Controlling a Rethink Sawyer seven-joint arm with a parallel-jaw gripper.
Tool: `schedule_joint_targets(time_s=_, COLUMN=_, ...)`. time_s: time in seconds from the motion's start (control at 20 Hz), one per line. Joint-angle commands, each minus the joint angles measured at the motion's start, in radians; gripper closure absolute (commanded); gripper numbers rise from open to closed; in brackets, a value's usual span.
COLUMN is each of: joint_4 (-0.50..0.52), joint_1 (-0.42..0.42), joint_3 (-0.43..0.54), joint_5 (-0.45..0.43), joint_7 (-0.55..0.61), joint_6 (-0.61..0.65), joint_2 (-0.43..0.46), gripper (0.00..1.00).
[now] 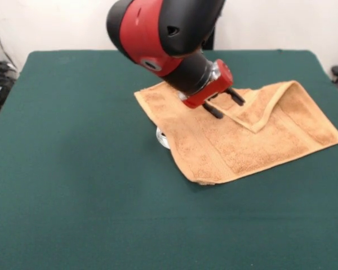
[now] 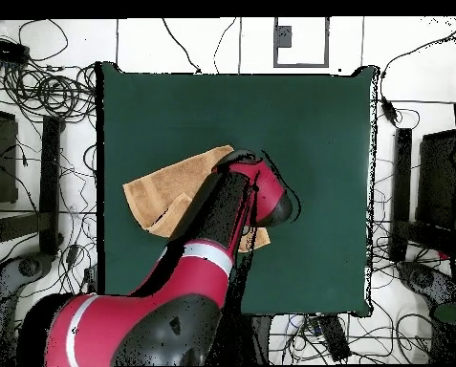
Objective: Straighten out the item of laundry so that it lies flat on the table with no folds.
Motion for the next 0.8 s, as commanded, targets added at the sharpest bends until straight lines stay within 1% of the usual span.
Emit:
schedule_joint_targets(time_s=0.05, joint_4=0.178, joint_1=0.093, joint_3=0.085, joint_5=0.099, joint_7=0.404, joint_6=-0.028, joint_2=-0.037, gripper=0.0)
schedule_joint_targets(time_s=0.35, joint_4=0.19, joint_1=0.092, joint_3=0.095, joint_5=0.103, joint_7=0.384, joint_6=-0.023, joint_2=-0.039, gripper=0.0)
schedule_joint_targets(time_s=0.6, joint_4=0.162, joint_1=0.091, joint_3=0.11, joint_5=0.111, joint_7=0.376, joint_6=0.033, joint_2=0.0, gripper=0.0)
schedule_joint_targets(time_s=0.8, joint_4=0.151, joint_1=0.082, joint_3=0.13, joint_5=0.12, joint_7=0.377, joint_6=0.036, joint_2=0.017, gripper=0.0)
